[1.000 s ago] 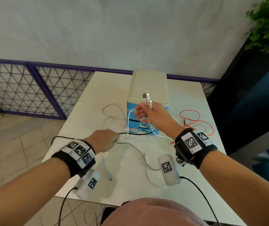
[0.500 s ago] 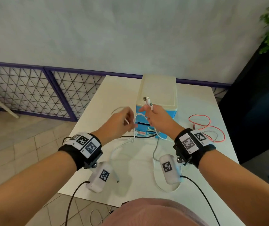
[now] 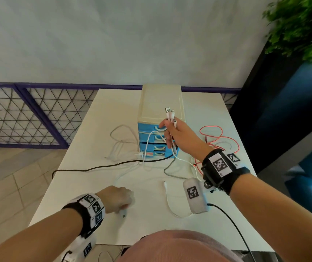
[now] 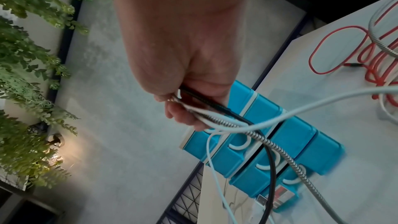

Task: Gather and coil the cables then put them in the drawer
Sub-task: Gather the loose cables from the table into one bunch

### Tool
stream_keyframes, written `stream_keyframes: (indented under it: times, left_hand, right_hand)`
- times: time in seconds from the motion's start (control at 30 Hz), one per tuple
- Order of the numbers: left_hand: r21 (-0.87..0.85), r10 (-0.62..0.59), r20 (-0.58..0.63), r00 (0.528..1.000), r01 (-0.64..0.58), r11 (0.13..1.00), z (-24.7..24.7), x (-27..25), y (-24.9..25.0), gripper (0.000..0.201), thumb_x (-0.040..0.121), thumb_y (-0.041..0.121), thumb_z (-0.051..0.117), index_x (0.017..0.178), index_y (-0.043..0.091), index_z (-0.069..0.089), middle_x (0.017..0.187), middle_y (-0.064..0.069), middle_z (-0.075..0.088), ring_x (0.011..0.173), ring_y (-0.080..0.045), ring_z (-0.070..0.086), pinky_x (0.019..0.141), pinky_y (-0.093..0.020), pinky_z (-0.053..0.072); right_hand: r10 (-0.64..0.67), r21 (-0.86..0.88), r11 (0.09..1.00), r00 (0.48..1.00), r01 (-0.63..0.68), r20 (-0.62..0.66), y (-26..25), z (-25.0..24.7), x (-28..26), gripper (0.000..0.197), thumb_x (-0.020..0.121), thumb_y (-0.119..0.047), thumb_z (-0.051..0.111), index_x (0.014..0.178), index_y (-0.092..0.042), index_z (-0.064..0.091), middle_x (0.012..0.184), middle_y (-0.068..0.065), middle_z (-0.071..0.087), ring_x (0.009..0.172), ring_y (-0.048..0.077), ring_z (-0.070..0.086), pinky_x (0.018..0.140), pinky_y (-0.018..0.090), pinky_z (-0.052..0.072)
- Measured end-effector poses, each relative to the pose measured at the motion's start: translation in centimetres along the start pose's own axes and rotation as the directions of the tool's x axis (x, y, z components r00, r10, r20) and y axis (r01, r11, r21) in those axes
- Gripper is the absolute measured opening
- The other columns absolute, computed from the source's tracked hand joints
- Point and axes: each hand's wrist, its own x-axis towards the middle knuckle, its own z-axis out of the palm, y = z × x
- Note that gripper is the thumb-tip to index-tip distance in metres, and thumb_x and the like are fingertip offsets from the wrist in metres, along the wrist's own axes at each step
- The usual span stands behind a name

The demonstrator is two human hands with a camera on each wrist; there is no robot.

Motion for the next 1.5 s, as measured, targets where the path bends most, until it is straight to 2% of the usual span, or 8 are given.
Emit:
stream_keyframes:
  times: [0.23,0.57,0.73,0.93,1.03,1.13,1.4,1.5]
  left_hand:
    - [-0.498,-0.171,-0.234,0.957,0.033,0.867,-2.2,-0.2,-1.3,0.013,0.083,0.021,0.063,0.083,0.030,0.054,0.089,0.011,0.056,0.085,-0.010,0.054,0.081,-0.034,0.046]
    - [-0.768,-0.580,-0.636,0.509,-0.492,0.411,-16.5,-0.9,0.0,0.007,0.084,0.017,0.069,0.090,0.017,0.066,0.087,0.003,0.065,0.080,-0.004,0.058,0.076,-0.014,0.049]
    - [-0.755,-0.651,-0.511,0.561,-0.656,0.027,-17.9,-0.7,0.4,0.014,0.085,0.017,0.068,0.098,0.014,0.065,0.120,-0.014,0.061,0.086,-0.016,0.065,0.067,-0.026,0.053]
    - [-0.799,-0.478,-0.477,0.738,-0.591,-0.114,-19.5,-1.9,1.8,0.046,0.084,0.055,0.048,0.104,0.015,0.055,0.076,-0.007,0.059,0.061,-0.015,0.055,0.064,-0.030,0.048]
    - [-0.823,-0.275,-0.525,0.806,-0.563,-0.077,-18.7,-1.3,2.6,0.064,0.074,0.064,0.048,0.113,0.013,0.052,0.110,-0.017,0.059,0.100,-0.023,0.061,0.092,-0.034,0.052]
    - [-0.830,-0.237,-0.530,0.814,-0.555,-0.051,-18.7,-2.0,2.0,0.063,0.070,0.056,0.064,0.107,0.007,0.053,0.095,-0.009,0.068,0.083,-0.017,0.068,0.077,-0.023,0.054]
    - [-0.691,-0.126,-0.524,0.842,-0.334,0.641,-16.5,0.5,1.8,0.010,0.095,0.021,0.052,0.088,0.014,0.051,0.064,-0.001,0.055,0.056,-0.014,0.052,0.063,-0.030,0.051]
    - [-0.711,-0.200,-0.486,0.851,-0.253,0.656,-13.4,2.2,-0.4,0.017,0.095,0.014,0.051,0.079,0.017,0.046,0.063,0.004,0.051,0.054,-0.007,0.051,0.065,-0.030,0.053]
  right_hand:
    - [0.065,0.055,0.996,0.997,-0.067,0.040,-0.3,1.0,0.8,0.025,0.105,-0.019,0.034,0.107,-0.006,0.056,0.068,0.002,0.048,0.057,0.011,0.047,0.054,0.022,0.043]
    - [0.055,0.287,0.955,0.995,-0.076,0.082,-0.7,2.0,0.4,0.035,0.105,-0.027,0.036,0.121,-0.007,0.061,0.108,0.017,0.072,0.099,0.025,0.071,0.092,0.036,0.054]
    - [-0.020,0.311,0.950,0.997,-0.006,0.079,-1.6,2.7,0.9,0.031,0.103,-0.031,0.040,0.108,-0.014,0.065,0.105,0.014,0.072,0.101,0.027,0.069,0.093,0.040,0.054]
    - [-0.107,0.300,0.948,0.994,0.107,-0.018,-4.3,3.6,1.0,0.036,0.104,-0.030,0.036,0.078,-0.013,0.054,0.065,0.001,0.062,0.067,0.020,0.061,0.075,0.039,0.050]
    - [-0.106,0.456,0.878,0.989,0.143,-0.106,-5.6,3.6,1.7,0.032,0.103,-0.027,0.037,0.075,-0.018,0.049,0.060,-0.005,0.049,0.055,0.011,0.046,0.062,0.030,0.043]
    - [-0.052,0.655,0.751,0.997,0.082,-0.065,-6.7,3.6,1.6,0.030,0.105,-0.022,0.034,0.079,-0.013,0.043,0.060,-0.001,0.036,0.042,0.007,0.034,0.043,0.020,0.035]
    - [-0.062,0.635,0.759,0.988,0.140,-0.143,-8.2,-0.2,1.8,0.030,0.106,-0.024,0.030,0.081,-0.016,0.044,0.052,-0.008,0.033,0.036,0.004,0.024,0.034,0.016,0.021]
    - [-0.069,0.573,0.794,0.967,0.201,-0.244,-8.9,-2.7,1.8,0.030,0.106,-0.025,0.031,0.080,-0.018,0.043,0.048,-0.011,0.032,0.034,0.003,0.023,0.033,0.014,0.019]
